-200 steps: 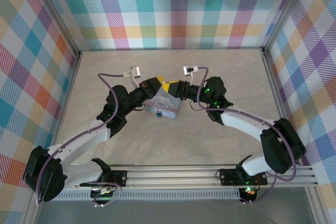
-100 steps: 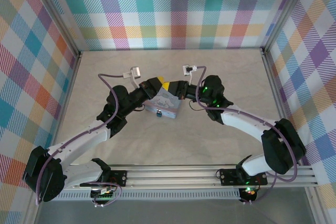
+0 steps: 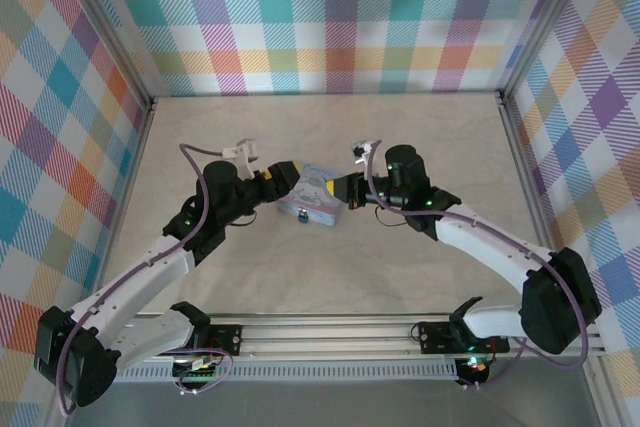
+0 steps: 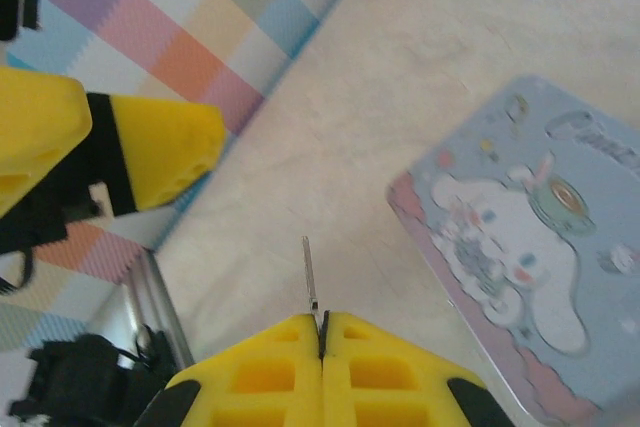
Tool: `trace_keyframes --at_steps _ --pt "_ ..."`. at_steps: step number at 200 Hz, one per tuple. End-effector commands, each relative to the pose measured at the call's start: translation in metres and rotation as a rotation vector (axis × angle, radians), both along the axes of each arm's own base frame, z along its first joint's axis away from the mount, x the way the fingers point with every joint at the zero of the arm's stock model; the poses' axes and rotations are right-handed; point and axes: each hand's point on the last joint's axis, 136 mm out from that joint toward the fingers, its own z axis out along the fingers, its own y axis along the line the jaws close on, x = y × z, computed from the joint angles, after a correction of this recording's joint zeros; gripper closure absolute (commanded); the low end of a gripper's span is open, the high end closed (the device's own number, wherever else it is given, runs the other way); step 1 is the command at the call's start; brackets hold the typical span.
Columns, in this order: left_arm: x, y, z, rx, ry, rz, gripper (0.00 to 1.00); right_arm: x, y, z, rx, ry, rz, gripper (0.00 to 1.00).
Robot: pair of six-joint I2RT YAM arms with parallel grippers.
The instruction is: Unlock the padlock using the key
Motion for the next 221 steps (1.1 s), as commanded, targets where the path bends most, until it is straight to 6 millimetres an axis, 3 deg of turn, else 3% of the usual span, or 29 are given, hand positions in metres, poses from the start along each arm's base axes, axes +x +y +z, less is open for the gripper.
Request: trace_keyframes --at_steps 1,42,84,133,169,221 --pt "-0.018 0.012 -0.057 0.097 0.137 -0.048 0.26 -0.001 -0.004 -0.030 -0.124 0.028 0.029 1.00" --pt "-0.037 0.023 -0.099 0.182 0.139 -0.093 0.25 0.012 0.008 -0.048 -0.098 0.102 0.080 1.00" --pt "-0.044 0.024 -0.118 0.241 0.093 -0.142 0.23 0.035 0.021 -0.065 -0.073 0.134 0.085 1.00" --pt "-0.041 0.011 -0.138 0.251 0.080 -0.221 0.23 0.057 0.033 -0.091 -0.042 0.187 0.079 1.00" --pt "-0.033 0.005 -0.152 0.269 0.040 -0.242 0.23 0.059 0.034 -0.115 -0.052 0.242 0.059 1.00" --pt "-0.026 -0.001 -0.169 0.293 0.025 -0.267 0.23 0.046 0.017 -0.146 -0.130 0.310 0.017 1.00"
